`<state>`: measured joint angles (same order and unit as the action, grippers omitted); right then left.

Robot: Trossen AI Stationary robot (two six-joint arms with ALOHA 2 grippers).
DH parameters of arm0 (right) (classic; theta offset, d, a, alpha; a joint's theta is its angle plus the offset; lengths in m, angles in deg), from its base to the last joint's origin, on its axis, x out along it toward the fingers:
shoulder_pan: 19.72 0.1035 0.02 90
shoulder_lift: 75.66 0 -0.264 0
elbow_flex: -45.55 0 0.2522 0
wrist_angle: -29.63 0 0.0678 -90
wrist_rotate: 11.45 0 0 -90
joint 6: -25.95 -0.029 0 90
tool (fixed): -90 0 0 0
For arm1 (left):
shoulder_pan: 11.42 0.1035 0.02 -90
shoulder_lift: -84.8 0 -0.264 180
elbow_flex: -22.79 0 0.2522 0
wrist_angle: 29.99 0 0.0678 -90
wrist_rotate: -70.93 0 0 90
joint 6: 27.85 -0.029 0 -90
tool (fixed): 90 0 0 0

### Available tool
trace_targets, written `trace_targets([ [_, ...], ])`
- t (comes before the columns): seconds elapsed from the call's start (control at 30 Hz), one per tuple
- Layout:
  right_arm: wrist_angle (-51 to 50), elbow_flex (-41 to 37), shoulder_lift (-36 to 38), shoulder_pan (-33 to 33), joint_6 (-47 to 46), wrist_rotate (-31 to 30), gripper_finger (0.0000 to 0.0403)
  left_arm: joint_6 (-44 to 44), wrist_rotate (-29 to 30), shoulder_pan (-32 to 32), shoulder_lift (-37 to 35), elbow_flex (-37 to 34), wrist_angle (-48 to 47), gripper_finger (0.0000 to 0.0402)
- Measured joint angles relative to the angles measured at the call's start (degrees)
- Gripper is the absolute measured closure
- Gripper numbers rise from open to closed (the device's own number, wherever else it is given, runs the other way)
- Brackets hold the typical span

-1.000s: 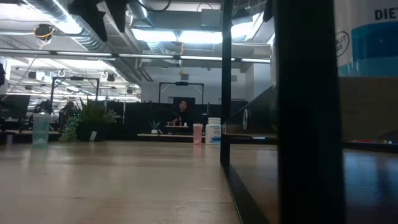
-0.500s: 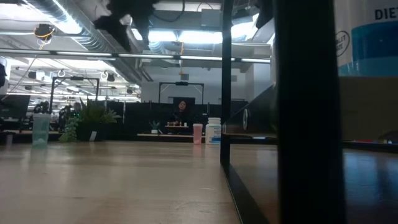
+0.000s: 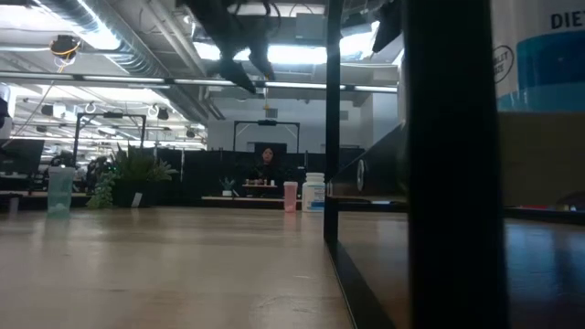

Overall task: Pick and place medicine bottles onto shelf by color
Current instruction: Put the top white pill bottle on the shelf

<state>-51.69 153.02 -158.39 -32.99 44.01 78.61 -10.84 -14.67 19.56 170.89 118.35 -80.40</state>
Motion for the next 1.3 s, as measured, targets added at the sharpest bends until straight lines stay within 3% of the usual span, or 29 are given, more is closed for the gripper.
trace_targets([
  [0.27, 4.9, 0.0, 0.0, -3.8, -9.8, -0.9, 0.0142, -24.8, -11.2, 8.6, 8.8, 0.0, 10.5, 0.0118],
  [0.57, 9.8, 0.0, 0.0, -7.0, -16.2, -1.2, 0.0142, -43.3, -23.7, 11.8, 17.2, 0.0, 17.2, 0.0118],
  [0.8, 9.6, 0.0, 0.0, -7.2, -21.0, -5.9, 0.0142, -44.6, -29.7, 11.8, 22.9, -0.1, 23.4, 0.0118],
  [0.93, 9.6, 0.0, 0.0, -7.2, -22.7, -6.0, 0.0142, -44.5, -29.9, 11.5, 25.4, -0.1, 26.3, 0.0118],
  [1.1, 9.6, 0.0, 0.0, -7.2, -23.9, -6.1, 0.0142, -44.1, -35.3, 11.5, 27.3, 0.0, 27.4, 0.0118],
  [1.3, 11.0, 0.0, 0.0, -7.2, -23.8, -6.1, 0.0142, -44.1, -34.1, 10.5, 29.6, 0.0, 27.5, 0.0118],
])
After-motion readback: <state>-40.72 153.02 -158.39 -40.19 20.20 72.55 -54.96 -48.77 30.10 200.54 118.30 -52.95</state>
